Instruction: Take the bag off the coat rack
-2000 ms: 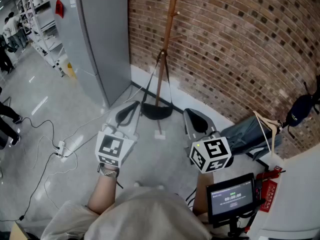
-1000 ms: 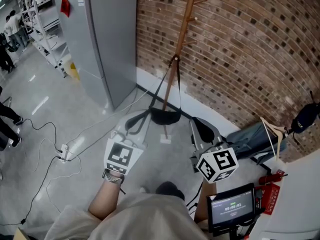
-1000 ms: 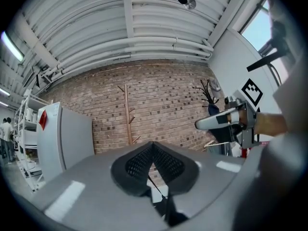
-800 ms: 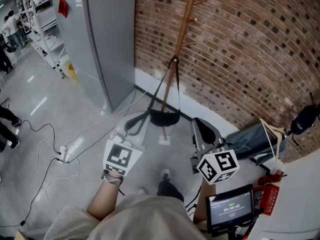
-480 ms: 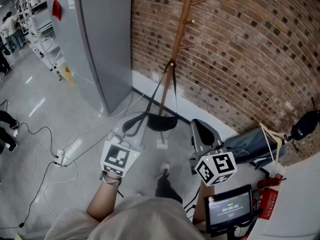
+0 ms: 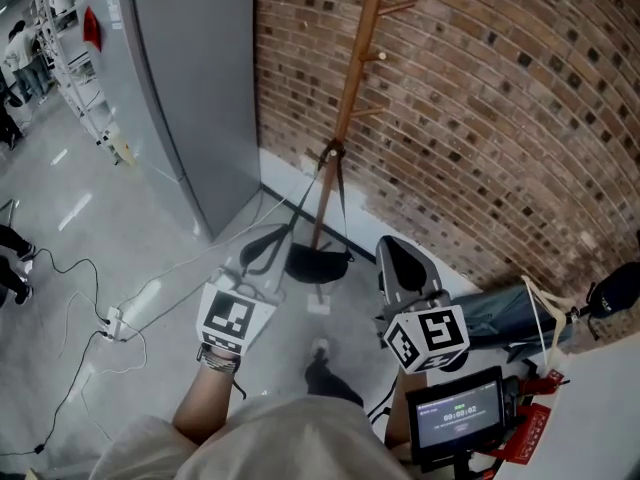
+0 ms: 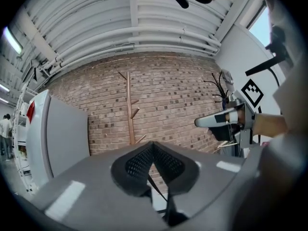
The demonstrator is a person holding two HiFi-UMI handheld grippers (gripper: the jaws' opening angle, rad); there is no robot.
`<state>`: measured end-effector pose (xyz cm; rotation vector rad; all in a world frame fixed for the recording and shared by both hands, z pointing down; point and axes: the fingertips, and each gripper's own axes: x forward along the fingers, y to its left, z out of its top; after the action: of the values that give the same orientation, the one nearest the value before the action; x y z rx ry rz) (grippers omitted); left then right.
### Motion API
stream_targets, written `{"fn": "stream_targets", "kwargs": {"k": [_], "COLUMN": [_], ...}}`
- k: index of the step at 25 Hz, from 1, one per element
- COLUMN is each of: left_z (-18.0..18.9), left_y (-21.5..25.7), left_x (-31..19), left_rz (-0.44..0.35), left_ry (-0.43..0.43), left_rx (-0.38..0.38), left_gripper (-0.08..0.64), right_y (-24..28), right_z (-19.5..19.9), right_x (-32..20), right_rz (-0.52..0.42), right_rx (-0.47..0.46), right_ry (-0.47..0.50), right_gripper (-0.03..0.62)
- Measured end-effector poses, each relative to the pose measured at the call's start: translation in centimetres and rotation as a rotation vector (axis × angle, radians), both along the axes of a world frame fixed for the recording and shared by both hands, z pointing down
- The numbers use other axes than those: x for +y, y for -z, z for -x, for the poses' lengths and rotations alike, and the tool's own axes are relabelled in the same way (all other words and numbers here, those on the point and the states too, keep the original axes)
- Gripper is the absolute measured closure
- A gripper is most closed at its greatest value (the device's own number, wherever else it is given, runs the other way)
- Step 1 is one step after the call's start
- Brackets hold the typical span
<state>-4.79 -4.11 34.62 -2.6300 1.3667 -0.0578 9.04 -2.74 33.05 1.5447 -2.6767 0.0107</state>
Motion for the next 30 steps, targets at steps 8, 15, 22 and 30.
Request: {"fn": "stream_targets", "kwargs": {"k": [8, 15, 22, 30], "left_z": [-2.1, -4.0, -5.3, -5.5], "left_y": [-0.1, -0.1, -0.2, -1.6], "left_x": [-6.6, -11.2, -14.2, -16.4], "left_rz": [0.021, 0.022, 0.026, 0.056], "left_ry": [0.053, 0.101, 0.142, 0.147], "left_rx": [0.001, -0.004, 0.007, 0.010], "left_gripper": [0.560, 0.560, 0.560, 0.560], "right_y": [-0.6, -0.7, -1.7, -2.8], "right_z": [-1.6, -3.7, -4.0, -3.6], "right_x": [-7.3, -13.0, -16.3, -18.3], "right_rz": [0.050, 0.061, 0.077, 0.084], "right_rx": [-0.019, -0.010, 0.045, 0.080], "right_ry": [0.076, 0.096, 0.139, 0.167], "right_gripper": [0.589, 0.589, 0.589, 0.589]}}
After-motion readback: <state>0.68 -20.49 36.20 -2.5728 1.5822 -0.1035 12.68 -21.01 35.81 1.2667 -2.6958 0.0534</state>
